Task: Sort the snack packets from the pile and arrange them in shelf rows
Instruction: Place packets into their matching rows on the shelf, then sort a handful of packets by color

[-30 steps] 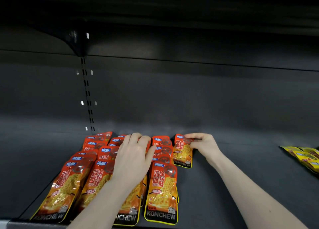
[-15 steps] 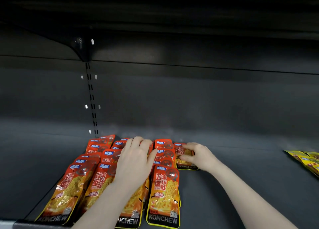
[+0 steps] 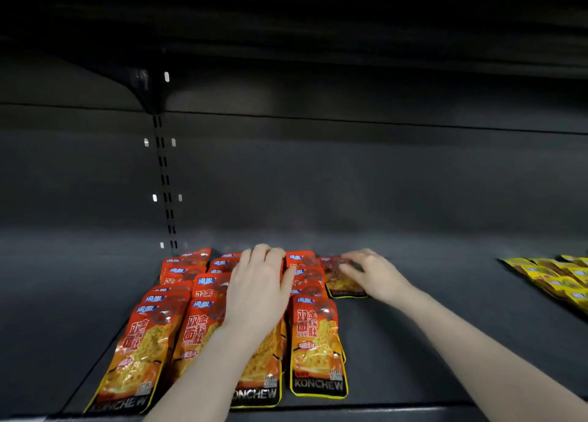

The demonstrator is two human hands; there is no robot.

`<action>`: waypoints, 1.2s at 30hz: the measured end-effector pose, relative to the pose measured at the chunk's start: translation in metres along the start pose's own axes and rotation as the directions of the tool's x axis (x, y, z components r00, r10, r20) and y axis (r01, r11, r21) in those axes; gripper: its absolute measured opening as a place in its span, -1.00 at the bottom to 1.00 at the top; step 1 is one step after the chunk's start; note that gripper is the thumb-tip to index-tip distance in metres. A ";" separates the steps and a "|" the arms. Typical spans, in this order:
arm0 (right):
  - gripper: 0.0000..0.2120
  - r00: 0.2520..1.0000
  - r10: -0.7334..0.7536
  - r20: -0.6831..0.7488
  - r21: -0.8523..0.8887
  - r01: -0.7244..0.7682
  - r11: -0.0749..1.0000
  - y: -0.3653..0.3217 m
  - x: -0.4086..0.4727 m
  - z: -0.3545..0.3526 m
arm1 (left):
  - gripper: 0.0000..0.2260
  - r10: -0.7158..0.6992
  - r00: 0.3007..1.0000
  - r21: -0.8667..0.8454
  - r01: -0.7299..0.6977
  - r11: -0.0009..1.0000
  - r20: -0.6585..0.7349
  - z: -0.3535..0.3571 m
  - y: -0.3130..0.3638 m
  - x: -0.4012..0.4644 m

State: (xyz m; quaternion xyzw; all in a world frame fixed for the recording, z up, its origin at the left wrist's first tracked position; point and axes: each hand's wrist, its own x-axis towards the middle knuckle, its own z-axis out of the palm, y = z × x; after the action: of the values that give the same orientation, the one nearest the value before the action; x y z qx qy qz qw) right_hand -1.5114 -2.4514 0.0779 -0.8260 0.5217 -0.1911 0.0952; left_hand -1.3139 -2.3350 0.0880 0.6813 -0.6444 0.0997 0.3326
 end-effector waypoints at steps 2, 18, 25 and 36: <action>-0.67 0.998 0.045 -0.046 -0.043 -0.047 0.998 0.002 -0.009 -0.003 | -0.67 0.012 1.000 -0.013 -0.012 1.000 -0.005 0.000 0.000 0.000; -0.69 0.938 0.207 -0.277 -0.166 -0.259 0.951 0.100 -0.116 -0.104 | -0.67 0.104 0.992 0.080 -0.109 0.991 0.066 0.004 0.126 -0.004; -0.70 0.922 0.196 -0.334 -0.194 -0.271 0.943 0.201 -0.184 -0.172 | -0.67 0.124 0.988 0.040 -0.128 0.991 0.090 0.044 0.273 -0.017; -0.69 0.892 0.233 -0.386 -0.255 -0.346 0.903 0.379 -0.252 -0.254 | -0.66 0.219 0.969 -0.064 -0.213 0.975 0.117 0.117 0.489 -0.020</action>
State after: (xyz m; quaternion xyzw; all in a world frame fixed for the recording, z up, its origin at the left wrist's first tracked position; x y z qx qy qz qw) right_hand -2.0262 -2.3798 0.1185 -0.6953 0.6726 -0.2305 -0.1045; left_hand -1.8127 -2.3618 0.1462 0.6034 -0.7363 0.0767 0.2964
